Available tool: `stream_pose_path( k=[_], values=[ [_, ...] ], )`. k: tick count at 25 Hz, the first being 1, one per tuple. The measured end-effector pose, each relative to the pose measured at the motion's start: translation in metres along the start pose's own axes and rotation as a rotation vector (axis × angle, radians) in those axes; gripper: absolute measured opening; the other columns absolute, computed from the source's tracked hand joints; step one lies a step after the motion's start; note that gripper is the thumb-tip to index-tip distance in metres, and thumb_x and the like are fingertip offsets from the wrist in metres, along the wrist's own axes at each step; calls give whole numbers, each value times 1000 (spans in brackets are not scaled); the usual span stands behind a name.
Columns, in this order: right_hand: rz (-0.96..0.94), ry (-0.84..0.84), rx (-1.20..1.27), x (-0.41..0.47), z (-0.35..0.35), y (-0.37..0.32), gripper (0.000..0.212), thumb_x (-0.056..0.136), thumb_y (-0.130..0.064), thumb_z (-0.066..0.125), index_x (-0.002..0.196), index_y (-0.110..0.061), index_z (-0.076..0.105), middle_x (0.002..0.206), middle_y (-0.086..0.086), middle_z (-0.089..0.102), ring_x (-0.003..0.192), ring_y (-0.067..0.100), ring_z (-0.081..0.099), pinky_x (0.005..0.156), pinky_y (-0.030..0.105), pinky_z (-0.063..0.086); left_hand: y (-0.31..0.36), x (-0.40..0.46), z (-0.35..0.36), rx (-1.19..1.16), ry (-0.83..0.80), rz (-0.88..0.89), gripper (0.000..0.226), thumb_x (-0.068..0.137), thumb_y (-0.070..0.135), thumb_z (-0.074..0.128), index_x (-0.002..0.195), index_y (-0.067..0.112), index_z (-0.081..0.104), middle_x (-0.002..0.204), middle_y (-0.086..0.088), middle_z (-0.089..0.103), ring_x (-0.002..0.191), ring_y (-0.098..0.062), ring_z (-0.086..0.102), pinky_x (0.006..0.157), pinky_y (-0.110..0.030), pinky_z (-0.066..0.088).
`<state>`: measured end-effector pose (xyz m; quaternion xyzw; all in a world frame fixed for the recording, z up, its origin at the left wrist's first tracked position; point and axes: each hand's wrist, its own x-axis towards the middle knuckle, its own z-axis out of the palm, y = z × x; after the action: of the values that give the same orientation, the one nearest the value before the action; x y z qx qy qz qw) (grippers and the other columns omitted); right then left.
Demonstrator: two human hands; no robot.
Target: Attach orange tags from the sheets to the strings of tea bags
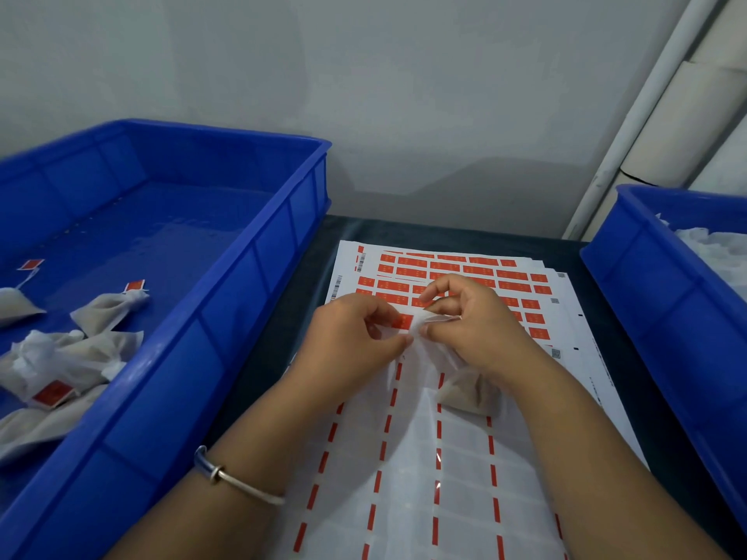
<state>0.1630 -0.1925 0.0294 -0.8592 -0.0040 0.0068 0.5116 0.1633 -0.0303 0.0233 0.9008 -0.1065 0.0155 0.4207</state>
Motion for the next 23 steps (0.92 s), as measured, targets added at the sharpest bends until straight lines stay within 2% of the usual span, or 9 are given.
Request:
stream_pose_path(
  k=[4,8,11,15,20,23],
  values=[
    [-4,-11,25,-1,-1,-3,28,77,-19,76,85,-35,55,84,-32,52,73,-5,54,49,4,43,0,0,0,26,10,29,23,70,42,76,86,41,59,76,27,52,70,1,57,52,-5,40],
    [21,-11,65,-2,3,-5,37,71,-21,81,88,-40,55,86,-27,54,80,0,54,57,12,46,-1,1,4,27,26,50,22,71,41,76,85,40,59,76,24,54,70,-2,58,58,-7,44],
    [33,-8,72,-2,6,-5,44,72,-20,80,94,-44,51,82,-31,51,75,-4,52,48,5,40,-3,2,4,36,9,41,23,72,41,76,90,38,63,76,24,55,70,-1,59,61,-9,48],
    [31,-2,81,-3,9,-3,45,74,-19,79,92,-46,47,92,-24,55,75,-2,55,43,3,39,-5,5,-2,12,-45,-33,22,77,35,72,99,35,71,67,30,55,64,11,59,52,-5,43],
    [7,10,36,-3,11,-3,45,75,-23,78,94,-46,45,104,-21,53,80,-1,54,43,1,39,-3,6,-2,59,-52,-75,19,83,33,66,102,33,71,69,26,55,65,-1,60,62,-13,49],
    [-32,15,5,-4,12,-4,43,76,-24,77,92,-46,44,103,-21,52,82,-1,53,50,2,41,0,5,-1,102,-46,-36,21,85,32,64,105,30,71,76,19,58,69,-4,60,69,-15,50]
  ],
)
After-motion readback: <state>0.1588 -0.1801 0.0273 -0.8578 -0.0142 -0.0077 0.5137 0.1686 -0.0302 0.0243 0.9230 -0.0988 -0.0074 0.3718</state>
